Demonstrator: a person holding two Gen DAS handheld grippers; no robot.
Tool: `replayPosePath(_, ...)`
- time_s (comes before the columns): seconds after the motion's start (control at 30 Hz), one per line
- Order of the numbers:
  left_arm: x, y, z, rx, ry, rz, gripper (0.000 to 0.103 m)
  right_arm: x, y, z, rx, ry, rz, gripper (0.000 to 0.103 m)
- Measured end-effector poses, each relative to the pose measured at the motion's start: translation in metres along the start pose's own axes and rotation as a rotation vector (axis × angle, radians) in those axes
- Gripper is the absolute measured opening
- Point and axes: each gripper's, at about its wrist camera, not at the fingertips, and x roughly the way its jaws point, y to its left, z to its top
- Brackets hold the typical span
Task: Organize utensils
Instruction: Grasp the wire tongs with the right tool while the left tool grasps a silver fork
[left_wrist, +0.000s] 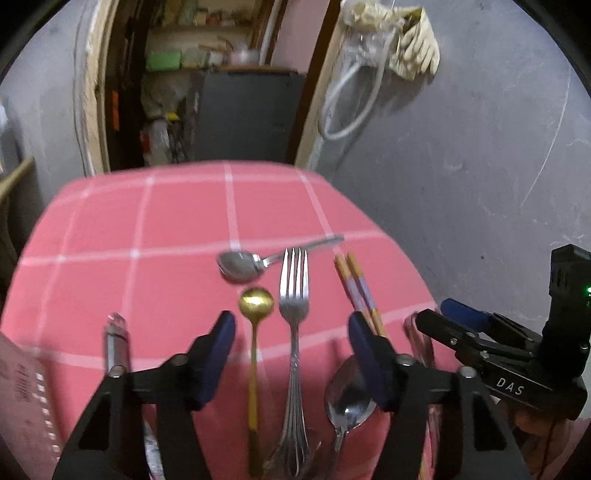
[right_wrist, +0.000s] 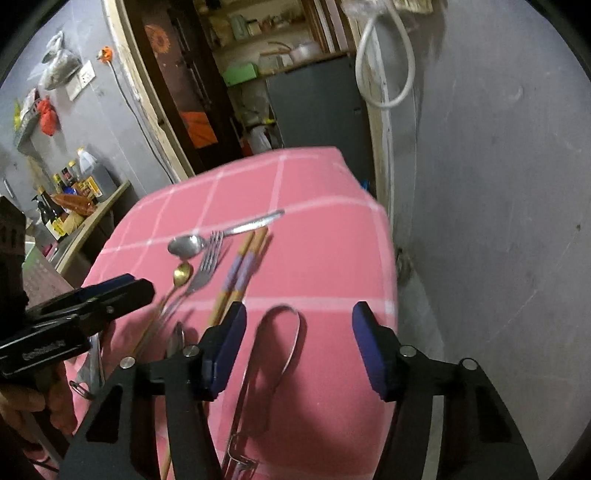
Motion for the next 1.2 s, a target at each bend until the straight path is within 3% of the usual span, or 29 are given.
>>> replayPosePath(0.2, 0.026, 0.0, -0.006, -0.014, 0.12, -0.007, 0.024, 0.008, 0.002, -0.008, 0.001, 0.041, -0.012, 0.043)
replayPosePath(0.43, 0.046, 0.007, 0.006, -0.066, 0.28, -0.021, 0.022, 0.015, 0.016, -0.001, -0.009, 0.169, -0.083, 0.04)
replayPosePath(0.53, 0.052, 0.007, 0.013, -0.106, 0.352, -0.037, 0.021, 0.015, 0.02, 0.003, 0.004, 0.194, -0.087, 0.026)
replayPosePath(0.6, 0.056, 0.008, 0.016, -0.118, 0.391, -0.046, 0.007, 0.012, 0.02, 0.004, 0.029, 0.199, -0.07, 0.024)
replayPosePath(0.67, 0.057, 0.008, 0.018, -0.135, 0.408, -0.059, 0.007, 0.007, 0.02, 0.006, 0.063, 0.193, -0.041, 0.023)
replayPosePath(0.87, 0.025, 0.004, 0.013, -0.128, 0.327, -0.087, 0.005, -0.029, 0.019, 0.003, 0.105, 0.093, 0.06, 0.022)
replayPosePath(1.07, -0.035, 0.006, 0.003, -0.136, 0.173, -0.143, 0.005, -0.083, 0.024, 0.002, 0.091, -0.062, 0.111, 0.022)
replayPosePath(1.2, -0.083, 0.018, 0.01, -0.18, 0.048, -0.188, 0.005, -0.114, 0.049, 0.02, 0.053, -0.153, 0.14, 0.022)
